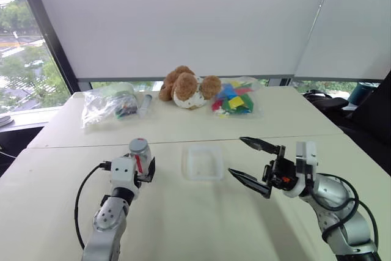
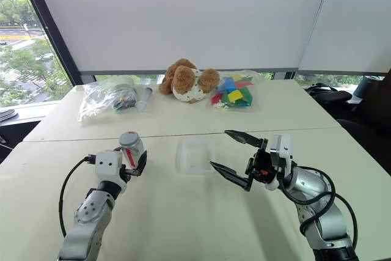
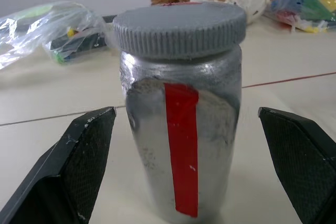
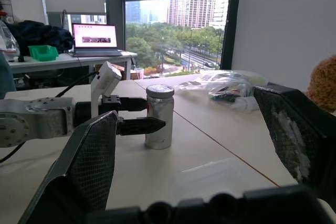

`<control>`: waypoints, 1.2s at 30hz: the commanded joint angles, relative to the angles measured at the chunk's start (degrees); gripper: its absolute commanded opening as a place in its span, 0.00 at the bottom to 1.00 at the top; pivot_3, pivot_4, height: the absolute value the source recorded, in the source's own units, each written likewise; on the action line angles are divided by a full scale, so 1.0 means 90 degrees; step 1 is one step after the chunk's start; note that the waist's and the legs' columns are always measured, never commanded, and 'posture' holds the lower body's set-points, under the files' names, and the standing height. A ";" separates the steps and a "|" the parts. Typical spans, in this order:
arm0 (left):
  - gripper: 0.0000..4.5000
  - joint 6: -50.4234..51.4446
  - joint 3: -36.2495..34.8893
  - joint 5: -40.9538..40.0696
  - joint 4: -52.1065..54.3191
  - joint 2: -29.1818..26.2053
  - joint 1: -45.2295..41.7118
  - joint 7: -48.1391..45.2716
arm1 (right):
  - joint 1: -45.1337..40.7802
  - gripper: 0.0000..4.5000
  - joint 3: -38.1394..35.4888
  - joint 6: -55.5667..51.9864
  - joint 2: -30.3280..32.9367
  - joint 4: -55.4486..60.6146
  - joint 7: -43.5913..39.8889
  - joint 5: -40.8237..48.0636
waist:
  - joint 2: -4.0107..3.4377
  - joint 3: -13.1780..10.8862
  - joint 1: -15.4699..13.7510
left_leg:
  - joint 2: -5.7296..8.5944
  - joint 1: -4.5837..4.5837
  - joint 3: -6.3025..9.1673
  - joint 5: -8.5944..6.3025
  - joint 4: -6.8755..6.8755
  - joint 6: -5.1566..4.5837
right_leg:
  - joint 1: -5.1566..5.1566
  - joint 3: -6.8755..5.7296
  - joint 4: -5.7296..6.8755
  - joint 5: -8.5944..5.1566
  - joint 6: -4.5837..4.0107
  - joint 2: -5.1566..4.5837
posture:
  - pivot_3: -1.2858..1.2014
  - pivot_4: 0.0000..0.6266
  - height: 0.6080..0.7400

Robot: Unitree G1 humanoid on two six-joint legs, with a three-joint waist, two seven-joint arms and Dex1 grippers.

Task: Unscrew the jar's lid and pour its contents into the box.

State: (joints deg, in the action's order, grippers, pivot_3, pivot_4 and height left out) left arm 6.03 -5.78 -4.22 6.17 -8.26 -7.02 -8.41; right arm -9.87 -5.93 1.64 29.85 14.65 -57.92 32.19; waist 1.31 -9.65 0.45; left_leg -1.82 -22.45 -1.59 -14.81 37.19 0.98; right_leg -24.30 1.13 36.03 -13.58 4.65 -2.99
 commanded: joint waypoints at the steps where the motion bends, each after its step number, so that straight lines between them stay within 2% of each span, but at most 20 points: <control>1: 0.99 -0.0149 0.0044 0.0055 -0.0232 0.0021 -0.0287 0.0076 | 0.0104 1.00 -0.0191 0.0145 0.0059 0.0185 -0.0011 0.0037 | 0.0000 0.0000 0.0004 | 0.0000 0.0000 -0.0001 0.0000 0.0001 0.0000 | 0.0001 0.0001 0.0000 0.0000 0.0000 0.0000 | 0.52 0.24 1.00; 4: 0.99 -0.0300 0.0104 0.0083 -0.0486 0.0015 -0.0449 0.0050 | 0.0229 1.00 -0.0214 0.0195 0.0045 0.0216 0.0017 0.0017 | 0.0000 0.0000 0.0006 | 0.0000 0.0000 -0.0002 0.0000 0.0000 0.0000 | 0.0000 0.0002 0.0000 0.0005 0.0009 0.0000 | 0.52 0.24 1.00; 5: 0.94 -0.0327 0.0098 0.0079 -0.0556 0.0030 -0.0501 0.0080 | 0.0266 1.00 -0.0213 0.0213 0.0035 0.0226 0.0029 0.0008 | 0.0000 0.0000 0.0006 | 0.0000 0.0000 -0.0002 0.0000 0.0000 0.0000 | 0.0000 0.0003 0.0000 0.0007 0.0012 0.0000 | 0.52 0.24 1.00; 7: 0.81 -0.0329 0.0101 0.0106 -0.0623 0.0033 -0.0560 0.0130 | 0.0315 1.00 -0.0206 0.0236 0.0024 0.0246 0.0054 -0.0003 | 0.0000 0.0000 0.0007 | 0.0000 0.0000 -0.0001 0.0000 0.0000 0.0000 | 0.0000 0.0002 0.0000 0.0007 0.0013 0.0001 | 0.52 0.24 1.00; 10: 0.51 -0.0218 0.0103 0.0058 -0.0570 0.0018 -0.0557 0.0096 | 0.0342 1.00 -0.0193 0.0262 0.0002 0.0266 0.0092 -0.0019 | 0.0000 0.0000 0.0008 | 0.0000 0.0001 -0.0001 0.0000 0.0000 0.0000 | 0.0000 0.0002 0.0000 0.0008 0.0013 0.0001 | 0.52 0.24 1.00; 13: 0.50 -0.0076 0.0070 -0.0145 -0.0334 -0.0104 -0.0462 -0.0171 | 0.0343 1.00 -0.0188 0.0288 -0.0010 0.0271 0.0136 -0.0021 | 0.0000 0.0000 0.0010 | 0.0000 0.0001 -0.0001 0.0000 0.0000 0.0000 | 0.0000 0.0002 0.0001 0.0008 0.0014 0.0002 | 0.52 0.24 1.00; 15: 0.50 0.0041 -0.0272 -0.0800 -0.0138 -0.0471 -0.0345 -0.0889 | 0.0330 1.00 -0.0246 0.0273 0.0038 0.0285 0.0160 0.0014 | 0.0000 0.0000 0.0028 | -0.0001 0.0001 -0.0001 0.0000 0.0000 0.0000 | 0.0000 0.0003 0.0001 0.0008 0.0014 0.0003 | 0.52 0.24 1.00; 18: 0.50 0.0157 -0.0922 -0.1796 -0.0147 -0.1499 -0.0343 -0.2256 | 0.0365 1.00 -0.0358 0.0078 0.0195 0.0490 0.0205 0.0136 | 0.0000 0.0000 0.0040 | -0.0009 0.0004 -0.0002 0.0000 -0.0003 0.0000 | -0.0003 0.0003 0.0005 -0.0001 -0.0003 0.0009 | 0.52 0.24 1.00; 19: 0.50 0.0534 -0.1008 -0.2363 -0.0012 -0.1995 -0.0404 -0.3073 | 0.0375 1.00 -0.0390 -0.0132 0.0305 0.0660 0.0240 0.0237 | 0.0001 -0.0002 0.0041 | -0.0012 0.0004 -0.0001 0.0000 -0.0004 0.0000 | -0.0007 0.0002 0.0011 -0.0002 -0.0004 0.0011 | 0.52 0.24 1.00; 22: 0.50 0.1431 -0.0700 -0.3304 0.0482 -0.3140 -0.0813 -0.4714 | 0.0177 1.00 -0.0279 -0.1336 0.0696 0.1353 0.0714 0.0733 | -0.0004 -0.0005 0.0000 | -0.0021 0.0002 -0.0001 0.0000 -0.0005 0.0000 | -0.0014 -0.0001 0.0014 -0.0008 -0.0024 0.0019 | 0.52 0.24 1.00; 24: 0.50 0.1668 -0.0508 -0.3410 0.0553 -0.3424 -0.1073 -0.5015 | -0.0062 1.00 -0.0188 -0.1938 0.0784 0.1660 0.1020 0.1117 | -0.0005 -0.0004 -0.0077 | -0.0016 0.0000 0.0001 0.0001 -0.0003 0.0001 | -0.0010 -0.0006 0.0010 -0.0009 -0.0025 0.0005 | 0.52 0.24 1.00; 28: 0.50 0.1913 0.0353 -0.3193 0.0562 -0.3323 -0.1916 -0.5395 | -0.1266 1.00 0.0541 -0.3345 0.0472 0.2062 0.2150 0.1422 | -0.0005 -0.0004 -0.0079 | -0.0004 0.0005 -0.0007 0.0001 0.0003 0.0001 | -0.0003 0.0000 0.0007 -0.0008 -0.0023 -0.0018 | 0.52 0.24 1.00; 33: 0.50 0.1891 0.1027 -0.2956 0.0492 -0.2829 -0.2370 -0.5417 | -0.2113 1.00 0.1180 -0.4149 0.0067 0.1974 0.2726 0.1232 | -0.0005 -0.0005 -0.0079 | -0.0006 -0.0010 0.0000 -0.0001 -0.0003 -0.0001 | -0.0013 0.0000 0.0002 -0.0008 -0.0021 0.0004 | 0.52 0.24 1.00; 36: 0.50 0.1846 0.1183 -0.2838 0.0425 -0.2605 -0.2471 -0.5399 | -0.2352 1.00 0.1296 -0.4481 -0.0016 0.1814 0.2867 0.1149 | -0.0004 -0.0005 -0.0076 | -0.0008 -0.0014 0.0003 0.0000 -0.0002 -0.0002 | -0.0017 0.0000 0.0005 -0.0008 -0.0020 0.0012 | 0.52 0.24 1.00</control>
State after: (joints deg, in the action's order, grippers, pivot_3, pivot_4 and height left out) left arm 23.41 5.08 -30.34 9.35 -31.65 -28.22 -57.13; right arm -30.02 6.18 -37.92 29.99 30.97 -32.91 42.87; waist 1.28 -9.69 -0.24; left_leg -1.89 -22.58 -1.56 -14.81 37.17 0.96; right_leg -24.46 1.13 36.07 -13.65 4.47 -2.88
